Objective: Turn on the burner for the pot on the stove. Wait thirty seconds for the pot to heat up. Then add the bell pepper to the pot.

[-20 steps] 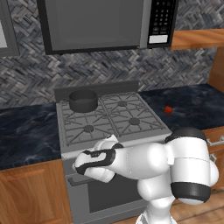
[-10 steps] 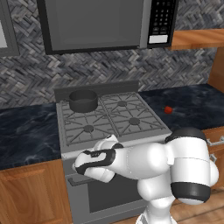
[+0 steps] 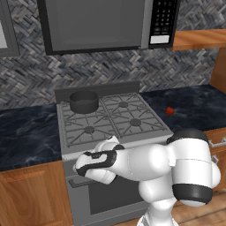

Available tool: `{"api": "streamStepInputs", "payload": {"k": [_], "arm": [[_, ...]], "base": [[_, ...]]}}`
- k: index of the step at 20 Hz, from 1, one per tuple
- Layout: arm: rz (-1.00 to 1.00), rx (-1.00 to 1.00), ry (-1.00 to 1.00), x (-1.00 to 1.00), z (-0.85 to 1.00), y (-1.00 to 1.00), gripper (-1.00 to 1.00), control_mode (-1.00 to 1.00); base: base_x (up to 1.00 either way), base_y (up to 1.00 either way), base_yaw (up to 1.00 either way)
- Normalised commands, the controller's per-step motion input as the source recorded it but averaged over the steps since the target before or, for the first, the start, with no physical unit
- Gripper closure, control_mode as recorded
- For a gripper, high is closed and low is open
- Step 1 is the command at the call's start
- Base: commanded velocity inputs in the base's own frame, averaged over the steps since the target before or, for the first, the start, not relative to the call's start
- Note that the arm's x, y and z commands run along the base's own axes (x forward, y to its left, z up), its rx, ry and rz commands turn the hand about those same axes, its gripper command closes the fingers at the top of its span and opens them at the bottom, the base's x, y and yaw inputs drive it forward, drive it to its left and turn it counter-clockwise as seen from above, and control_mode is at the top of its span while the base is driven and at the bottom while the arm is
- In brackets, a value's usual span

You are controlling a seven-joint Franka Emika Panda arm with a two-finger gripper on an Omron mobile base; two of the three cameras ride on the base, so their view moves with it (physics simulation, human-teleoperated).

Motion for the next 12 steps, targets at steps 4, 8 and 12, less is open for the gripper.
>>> {"api": "streamStepInputs", "payload": {"k": [4,8,12], "arm": [[0.0,0.0,0.0,0.0,0.0,0.0,1.0,-1.0],[0.0,0.0,0.0,0.0,0.0,0.0,1.0,-1.0],[0.0,0.0,0.0,0.0,0.0,0.0,1.0,-1.0]], "base": [[0.0,0.0,0.0],[0.0,0.0,0.0],[0.0,0.0,0.0]]}}
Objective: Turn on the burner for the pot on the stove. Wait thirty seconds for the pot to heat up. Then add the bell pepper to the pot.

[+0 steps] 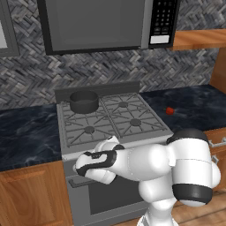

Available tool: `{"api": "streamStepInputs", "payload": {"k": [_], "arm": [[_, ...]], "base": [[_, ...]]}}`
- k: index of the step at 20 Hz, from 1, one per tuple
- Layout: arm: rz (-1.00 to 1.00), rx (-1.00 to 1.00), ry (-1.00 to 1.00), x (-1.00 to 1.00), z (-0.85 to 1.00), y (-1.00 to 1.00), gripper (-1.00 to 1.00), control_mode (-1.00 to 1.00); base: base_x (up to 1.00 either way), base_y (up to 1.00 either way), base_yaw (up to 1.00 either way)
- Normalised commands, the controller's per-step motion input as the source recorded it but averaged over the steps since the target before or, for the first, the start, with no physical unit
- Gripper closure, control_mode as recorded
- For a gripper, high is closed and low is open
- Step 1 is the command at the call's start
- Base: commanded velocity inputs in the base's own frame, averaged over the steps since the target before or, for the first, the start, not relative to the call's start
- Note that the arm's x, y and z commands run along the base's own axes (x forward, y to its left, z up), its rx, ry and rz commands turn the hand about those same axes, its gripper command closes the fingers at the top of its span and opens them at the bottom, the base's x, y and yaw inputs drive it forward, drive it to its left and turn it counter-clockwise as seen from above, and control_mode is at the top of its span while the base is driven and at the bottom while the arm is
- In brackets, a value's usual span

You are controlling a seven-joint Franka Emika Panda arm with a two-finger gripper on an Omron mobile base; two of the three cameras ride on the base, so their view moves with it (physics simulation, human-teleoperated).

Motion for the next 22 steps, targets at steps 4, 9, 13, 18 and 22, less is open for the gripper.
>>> {"api": "streamStepInputs", "payload": {"k": [4,9,13,18,22], "arm": [[0.0,0.0,0.0,0.0,0.0,0.0,1.0,-1.0],[0.0,0.0,0.0,0.0,0.0,0.0,1.0,-1.0],[0.0,0.0,0.0,0.0,0.0,0.0,1.0,-1.0],[0.0,0.0,0.0,0.0,0.0,0.0,1.0,-1.0],[0.0,0.0,0.0,0.0,0.0,0.0,1.0,-1.0]], "base": [[0.0,0.0,0.0],[0.0,0.0,0.0],[0.0,0.0,0.0],[0.0,0.0,0.0],[0.0,0.0,0.0]]}}
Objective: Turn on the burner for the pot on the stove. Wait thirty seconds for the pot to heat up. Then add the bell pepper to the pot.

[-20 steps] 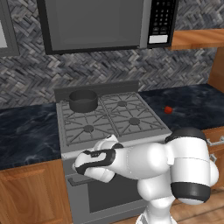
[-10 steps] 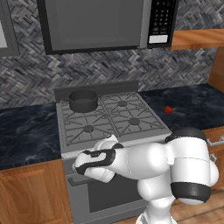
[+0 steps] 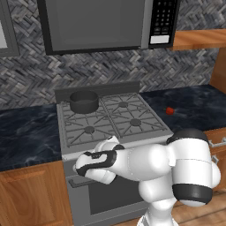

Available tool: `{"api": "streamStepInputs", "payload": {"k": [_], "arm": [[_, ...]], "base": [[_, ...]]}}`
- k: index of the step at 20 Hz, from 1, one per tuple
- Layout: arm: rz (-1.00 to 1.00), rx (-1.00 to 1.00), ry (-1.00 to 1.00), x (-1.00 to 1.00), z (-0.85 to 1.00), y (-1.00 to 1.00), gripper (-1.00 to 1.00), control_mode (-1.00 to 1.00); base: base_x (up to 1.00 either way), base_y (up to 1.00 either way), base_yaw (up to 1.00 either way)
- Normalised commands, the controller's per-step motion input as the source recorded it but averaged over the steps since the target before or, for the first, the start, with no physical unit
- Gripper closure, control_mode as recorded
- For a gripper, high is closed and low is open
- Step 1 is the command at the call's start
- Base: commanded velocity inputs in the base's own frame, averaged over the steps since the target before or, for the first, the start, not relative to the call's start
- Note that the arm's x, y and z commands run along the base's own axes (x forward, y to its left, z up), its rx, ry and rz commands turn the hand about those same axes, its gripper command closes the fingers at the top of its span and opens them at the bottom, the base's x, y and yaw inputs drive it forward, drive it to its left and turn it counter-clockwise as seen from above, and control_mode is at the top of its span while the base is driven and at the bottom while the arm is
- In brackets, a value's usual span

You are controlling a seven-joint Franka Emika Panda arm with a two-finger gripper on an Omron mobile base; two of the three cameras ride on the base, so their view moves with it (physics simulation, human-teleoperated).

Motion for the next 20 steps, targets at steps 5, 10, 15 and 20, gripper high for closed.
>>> {"api": "streamStepInputs", "payload": {"k": [5,10,15,20], "arm": [[0.0,0.0,0.0,0.0,0.0,0.0,1.0,-1.0],[0.0,0.0,0.0,0.0,0.0,0.0,1.0,-1.0],[0.0,-0.01,-0.01,-0.09,0.1,0.03,1.0,-1.0],[-0.09,-0.01,0.0,-0.06,1.0,-0.16,1.0,-1.0]], "base": [[0.0,0.0,0.0],[0.0,0.0,0.0],[0.0,0.0,0.0],[0.0,0.0,0.0]]}}
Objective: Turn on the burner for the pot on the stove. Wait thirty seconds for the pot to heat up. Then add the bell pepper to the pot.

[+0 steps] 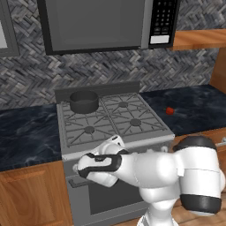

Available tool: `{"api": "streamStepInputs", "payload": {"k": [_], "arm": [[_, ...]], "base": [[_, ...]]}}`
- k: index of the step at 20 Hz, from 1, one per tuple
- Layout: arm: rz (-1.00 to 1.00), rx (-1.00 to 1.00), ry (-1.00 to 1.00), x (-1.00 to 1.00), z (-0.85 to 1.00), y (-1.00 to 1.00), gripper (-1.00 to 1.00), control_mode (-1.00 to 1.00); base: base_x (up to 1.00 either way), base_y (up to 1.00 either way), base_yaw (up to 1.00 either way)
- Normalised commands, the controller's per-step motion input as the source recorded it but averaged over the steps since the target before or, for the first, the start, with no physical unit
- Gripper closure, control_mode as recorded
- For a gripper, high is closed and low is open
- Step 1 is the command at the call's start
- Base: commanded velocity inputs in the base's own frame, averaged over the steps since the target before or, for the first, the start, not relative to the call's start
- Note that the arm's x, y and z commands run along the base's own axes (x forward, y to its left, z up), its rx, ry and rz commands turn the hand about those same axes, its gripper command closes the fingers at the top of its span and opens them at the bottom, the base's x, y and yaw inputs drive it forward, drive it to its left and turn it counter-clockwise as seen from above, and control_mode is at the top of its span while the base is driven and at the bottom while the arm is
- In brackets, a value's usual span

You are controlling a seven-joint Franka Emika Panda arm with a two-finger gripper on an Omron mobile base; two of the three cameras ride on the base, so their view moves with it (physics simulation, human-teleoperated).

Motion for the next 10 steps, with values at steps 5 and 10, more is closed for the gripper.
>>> {"api": "streamStepInputs", "payload": {"k": [5,10], "arm": [[-0.07,0.0,0.0,0.0,1.0,-0.36,1.0,-1.0],[-0.02,0.0,0.0,0.0,1.0,-0.17,1.0,-1.0]], "base": [[0.0,0.0,0.0],[0.0,0.0,0.0]]}}
